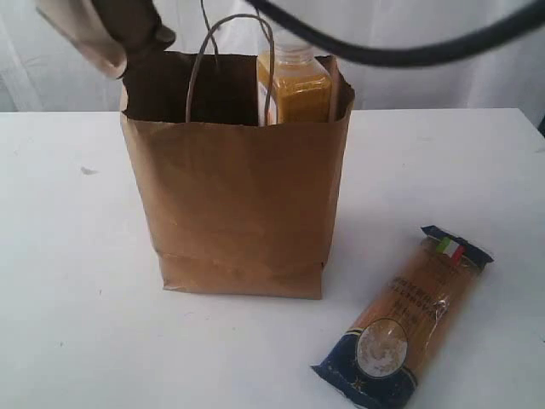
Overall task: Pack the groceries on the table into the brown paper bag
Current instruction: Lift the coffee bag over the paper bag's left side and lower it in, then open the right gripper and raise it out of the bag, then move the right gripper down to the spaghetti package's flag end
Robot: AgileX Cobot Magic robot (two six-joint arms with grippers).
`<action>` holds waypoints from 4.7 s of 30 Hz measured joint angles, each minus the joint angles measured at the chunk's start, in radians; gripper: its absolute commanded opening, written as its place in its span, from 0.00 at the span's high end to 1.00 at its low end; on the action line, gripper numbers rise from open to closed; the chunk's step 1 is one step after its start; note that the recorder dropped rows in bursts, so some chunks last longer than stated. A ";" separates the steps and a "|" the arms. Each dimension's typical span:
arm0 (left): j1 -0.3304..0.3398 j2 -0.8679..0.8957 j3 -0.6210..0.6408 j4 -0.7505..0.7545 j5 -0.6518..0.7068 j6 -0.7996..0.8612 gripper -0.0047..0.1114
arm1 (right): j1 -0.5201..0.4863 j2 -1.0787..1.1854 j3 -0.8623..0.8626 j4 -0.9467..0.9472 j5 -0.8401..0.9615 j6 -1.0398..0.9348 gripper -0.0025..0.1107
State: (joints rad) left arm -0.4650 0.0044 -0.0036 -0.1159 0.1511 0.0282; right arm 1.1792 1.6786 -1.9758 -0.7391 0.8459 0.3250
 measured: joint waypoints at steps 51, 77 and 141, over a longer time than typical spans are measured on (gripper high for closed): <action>0.000 0.000 0.000 0.000 0.000 0.000 0.96 | -0.172 0.084 -0.005 0.117 0.098 -0.084 0.98; 0.000 0.000 0.000 0.000 0.000 0.000 0.96 | -0.172 0.249 -0.005 0.078 0.121 0.365 0.98; 0.000 0.000 0.000 0.000 0.000 0.000 0.96 | -0.004 -0.530 0.273 0.021 0.373 0.301 0.36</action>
State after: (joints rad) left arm -0.4650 0.0044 -0.0036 -0.1159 0.1511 0.0282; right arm 1.1756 1.1487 -1.7030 -0.7184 1.2184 0.6259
